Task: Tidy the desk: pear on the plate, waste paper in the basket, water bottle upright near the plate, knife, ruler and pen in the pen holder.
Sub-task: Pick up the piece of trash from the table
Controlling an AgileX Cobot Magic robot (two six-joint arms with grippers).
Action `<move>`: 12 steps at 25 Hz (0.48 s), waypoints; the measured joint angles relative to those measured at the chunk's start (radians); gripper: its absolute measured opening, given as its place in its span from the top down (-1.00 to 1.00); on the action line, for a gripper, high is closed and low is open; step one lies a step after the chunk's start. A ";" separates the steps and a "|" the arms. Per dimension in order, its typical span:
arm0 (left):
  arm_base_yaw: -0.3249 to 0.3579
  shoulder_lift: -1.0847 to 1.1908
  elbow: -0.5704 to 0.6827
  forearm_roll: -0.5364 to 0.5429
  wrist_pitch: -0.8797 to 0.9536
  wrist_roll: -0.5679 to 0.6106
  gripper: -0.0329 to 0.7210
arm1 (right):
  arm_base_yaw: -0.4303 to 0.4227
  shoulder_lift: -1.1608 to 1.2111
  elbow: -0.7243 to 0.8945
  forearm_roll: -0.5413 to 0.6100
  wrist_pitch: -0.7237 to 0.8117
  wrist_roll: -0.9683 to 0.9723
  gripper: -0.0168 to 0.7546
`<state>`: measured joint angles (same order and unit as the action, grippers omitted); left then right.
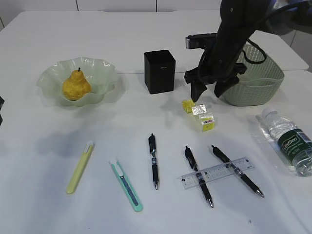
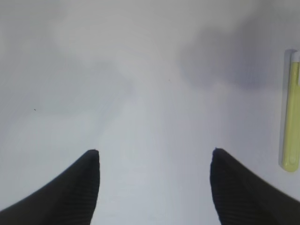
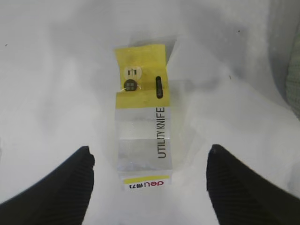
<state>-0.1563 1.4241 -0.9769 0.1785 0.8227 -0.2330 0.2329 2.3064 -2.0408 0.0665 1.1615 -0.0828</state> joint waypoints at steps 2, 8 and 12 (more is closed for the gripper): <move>0.000 0.000 0.000 0.000 0.000 0.000 -0.47 | 0.000 0.008 0.000 0.000 -0.002 0.000 -0.49; 0.000 0.001 0.000 -0.002 0.000 0.000 -0.47 | 0.000 0.038 -0.001 0.000 -0.014 0.000 -0.49; 0.000 0.001 0.000 -0.002 0.000 0.000 -0.47 | 0.000 0.054 -0.001 0.000 -0.031 0.000 -0.49</move>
<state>-0.1563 1.4250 -0.9769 0.1769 0.8227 -0.2330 0.2329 2.3602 -2.0421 0.0665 1.1309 -0.0831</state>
